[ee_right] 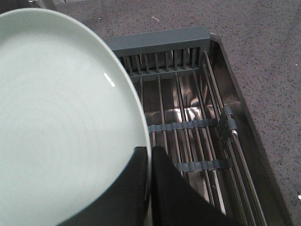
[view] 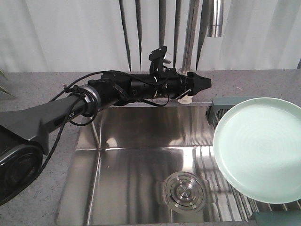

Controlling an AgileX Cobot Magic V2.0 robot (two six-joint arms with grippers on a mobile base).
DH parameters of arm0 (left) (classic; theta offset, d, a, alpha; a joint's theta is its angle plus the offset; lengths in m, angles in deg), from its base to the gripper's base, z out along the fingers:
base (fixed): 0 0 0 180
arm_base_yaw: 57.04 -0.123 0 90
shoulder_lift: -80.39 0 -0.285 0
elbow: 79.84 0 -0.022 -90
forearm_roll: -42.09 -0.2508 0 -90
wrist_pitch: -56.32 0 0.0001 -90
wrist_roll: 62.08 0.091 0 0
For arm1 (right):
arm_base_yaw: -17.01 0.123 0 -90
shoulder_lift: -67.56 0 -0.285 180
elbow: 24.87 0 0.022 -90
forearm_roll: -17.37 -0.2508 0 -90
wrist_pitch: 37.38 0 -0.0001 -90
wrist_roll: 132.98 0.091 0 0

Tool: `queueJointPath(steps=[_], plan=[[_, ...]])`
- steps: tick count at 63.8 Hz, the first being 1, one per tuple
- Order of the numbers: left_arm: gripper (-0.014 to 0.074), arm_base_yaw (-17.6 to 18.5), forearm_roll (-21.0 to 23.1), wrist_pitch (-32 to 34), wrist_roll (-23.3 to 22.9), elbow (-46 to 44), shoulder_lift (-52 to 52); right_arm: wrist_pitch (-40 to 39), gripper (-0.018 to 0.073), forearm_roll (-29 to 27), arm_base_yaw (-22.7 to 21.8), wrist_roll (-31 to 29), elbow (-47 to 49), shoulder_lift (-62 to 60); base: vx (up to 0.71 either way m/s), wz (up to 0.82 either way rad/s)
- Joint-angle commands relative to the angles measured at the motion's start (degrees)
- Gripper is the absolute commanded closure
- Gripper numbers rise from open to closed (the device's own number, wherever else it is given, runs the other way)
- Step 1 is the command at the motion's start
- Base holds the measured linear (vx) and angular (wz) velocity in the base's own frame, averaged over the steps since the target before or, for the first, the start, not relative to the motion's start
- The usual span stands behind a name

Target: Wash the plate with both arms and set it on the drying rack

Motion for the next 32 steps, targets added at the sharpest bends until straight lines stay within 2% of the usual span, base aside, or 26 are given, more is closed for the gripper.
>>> queueJointPath(steps=[1,16,23,32], plan=[[0.0126,1.13,-0.51,7.69,-2.66,-0.80,-3.86,-3.58,0.0561,-1.47,-0.37,-0.03,1.62,-0.07,0.00,0.00],[0.0195,1.00,0.86,8.00,-2.78,-3.53,-4.56,-3.58,0.0561,-1.47,-0.37,-0.03,1.62,-0.07,0.00,0.00],[0.0283,0.42,0.79,8.74,-3.73,-5.31,-4.86,-3.58,0.0561,-1.47,-0.37,-0.03,1.62,-0.07,0.00,0.00],[0.0459,-1.12,0.51,10.31,-3.73,-5.39,-6.39,-3.58,0.0561,-1.47,-0.37,-0.03,1.62,-0.07,0.00,0.00]])
